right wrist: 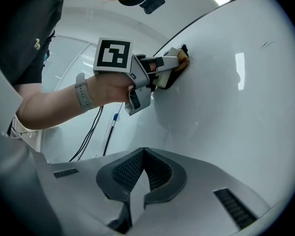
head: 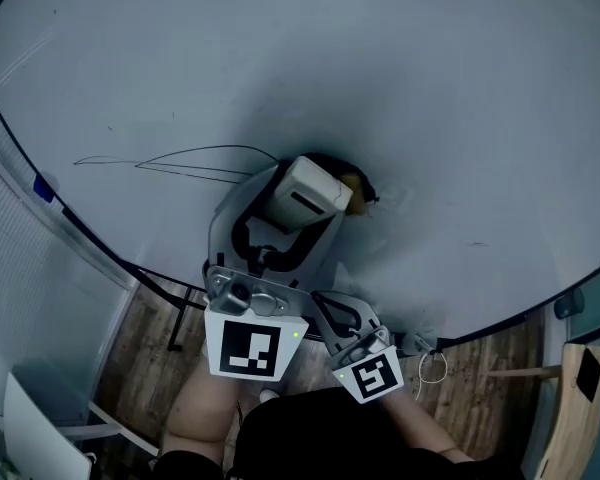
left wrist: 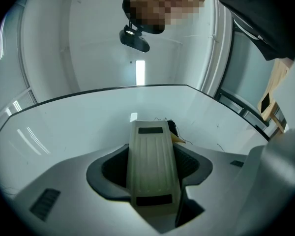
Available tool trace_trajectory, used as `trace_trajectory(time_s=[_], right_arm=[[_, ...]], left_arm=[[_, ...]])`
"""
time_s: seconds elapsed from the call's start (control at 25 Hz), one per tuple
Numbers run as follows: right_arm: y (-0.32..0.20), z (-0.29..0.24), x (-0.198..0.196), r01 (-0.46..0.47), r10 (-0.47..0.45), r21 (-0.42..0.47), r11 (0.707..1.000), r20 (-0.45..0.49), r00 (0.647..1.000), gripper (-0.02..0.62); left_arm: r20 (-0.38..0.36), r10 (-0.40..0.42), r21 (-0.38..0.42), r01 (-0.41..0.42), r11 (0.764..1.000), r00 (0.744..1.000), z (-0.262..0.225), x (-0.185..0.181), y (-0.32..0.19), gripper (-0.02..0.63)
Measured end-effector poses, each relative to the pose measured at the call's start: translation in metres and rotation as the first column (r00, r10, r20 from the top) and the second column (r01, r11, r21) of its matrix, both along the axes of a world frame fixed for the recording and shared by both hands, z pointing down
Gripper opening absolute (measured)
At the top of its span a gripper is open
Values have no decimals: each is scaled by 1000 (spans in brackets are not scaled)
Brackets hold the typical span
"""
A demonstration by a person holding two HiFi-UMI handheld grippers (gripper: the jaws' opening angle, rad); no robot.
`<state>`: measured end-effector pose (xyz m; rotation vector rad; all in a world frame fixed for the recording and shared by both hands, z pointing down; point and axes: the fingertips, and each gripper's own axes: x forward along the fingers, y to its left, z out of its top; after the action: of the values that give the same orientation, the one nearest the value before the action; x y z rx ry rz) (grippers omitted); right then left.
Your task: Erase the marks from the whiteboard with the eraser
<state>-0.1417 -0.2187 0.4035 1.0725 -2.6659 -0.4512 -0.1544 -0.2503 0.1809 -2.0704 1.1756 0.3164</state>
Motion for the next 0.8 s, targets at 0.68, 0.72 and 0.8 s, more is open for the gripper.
trace_trajectory(time_s=[0.68, 0.72, 0.8], right_arm=[[-12, 20, -119, 88, -88, -24, 996, -10, 996, 28], [-13, 22, -124, 89, -90, -28, 996, -13, 996, 28], [-14, 24, -132, 92, -93, -33, 995, -19, 995, 28]], left_arm=[[-52, -73, -80, 69, 994, 996, 26, -160, -46, 265], [-62, -75, -85, 69, 994, 995, 27, -168, -48, 265], [-88, -76, -96, 68, 993, 993, 28, -185, -52, 265]])
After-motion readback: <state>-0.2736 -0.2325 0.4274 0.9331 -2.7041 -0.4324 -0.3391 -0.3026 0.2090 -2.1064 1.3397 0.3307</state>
